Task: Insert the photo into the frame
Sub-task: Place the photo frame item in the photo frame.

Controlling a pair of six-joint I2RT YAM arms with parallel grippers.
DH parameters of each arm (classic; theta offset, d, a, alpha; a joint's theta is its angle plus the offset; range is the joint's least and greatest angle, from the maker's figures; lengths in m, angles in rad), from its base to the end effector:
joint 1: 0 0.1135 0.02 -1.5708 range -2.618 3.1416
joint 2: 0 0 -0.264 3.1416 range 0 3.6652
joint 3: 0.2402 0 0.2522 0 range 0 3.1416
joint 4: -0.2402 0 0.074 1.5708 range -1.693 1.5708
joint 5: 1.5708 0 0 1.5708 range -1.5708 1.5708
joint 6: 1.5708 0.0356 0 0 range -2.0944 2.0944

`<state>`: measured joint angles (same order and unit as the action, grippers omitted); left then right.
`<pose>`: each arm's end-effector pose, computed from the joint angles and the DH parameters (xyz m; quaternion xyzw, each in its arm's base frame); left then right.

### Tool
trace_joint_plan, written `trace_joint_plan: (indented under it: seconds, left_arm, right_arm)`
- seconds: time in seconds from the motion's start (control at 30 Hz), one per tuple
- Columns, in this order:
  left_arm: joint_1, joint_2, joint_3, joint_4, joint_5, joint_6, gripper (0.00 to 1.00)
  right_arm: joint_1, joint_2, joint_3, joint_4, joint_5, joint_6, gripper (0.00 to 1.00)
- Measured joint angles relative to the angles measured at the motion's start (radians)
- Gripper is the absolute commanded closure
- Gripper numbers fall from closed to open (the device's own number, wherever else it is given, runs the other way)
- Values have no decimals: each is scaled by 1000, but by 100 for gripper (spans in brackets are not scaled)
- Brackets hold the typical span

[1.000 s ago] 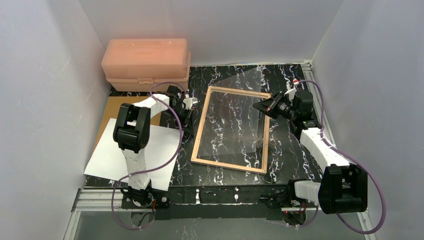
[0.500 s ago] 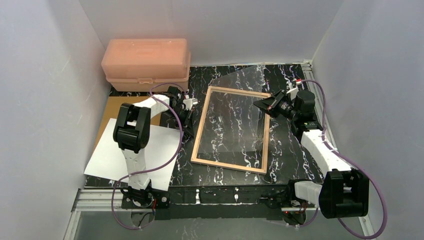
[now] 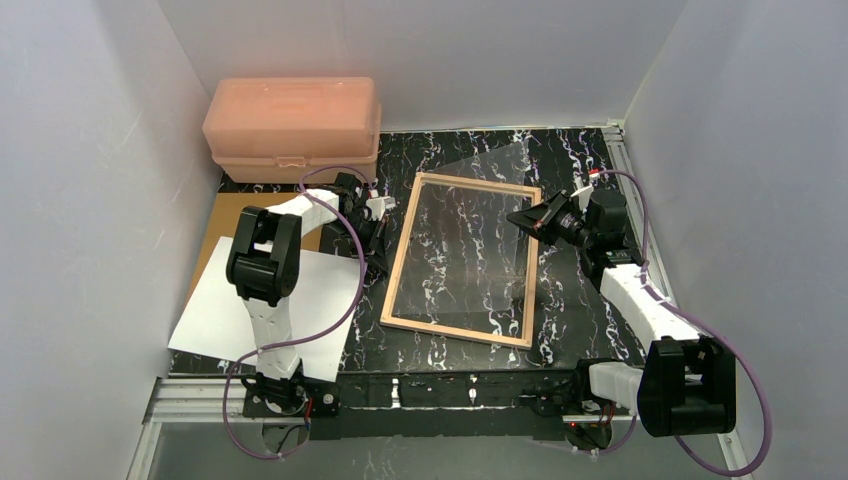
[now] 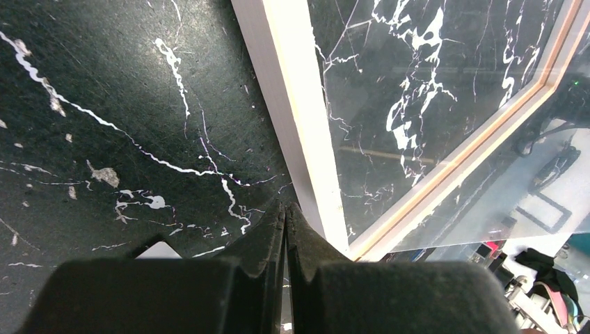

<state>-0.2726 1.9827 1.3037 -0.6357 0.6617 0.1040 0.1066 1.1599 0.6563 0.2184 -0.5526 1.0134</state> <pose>0.3599 -0.1233 0.1495 0.2163 0.9137 -0.3312 0.0932 0.2547 0.0460 0.2605 0.1903 0.7639 0.4913 0.3726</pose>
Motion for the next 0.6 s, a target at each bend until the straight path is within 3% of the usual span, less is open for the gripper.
trace_joint_plan:
  seconds: [0.6]
  left_arm:
    - [-20,0,-21,3,40,11,100]
  right_arm:
    - [-1,2,-14,3,4,-7,99]
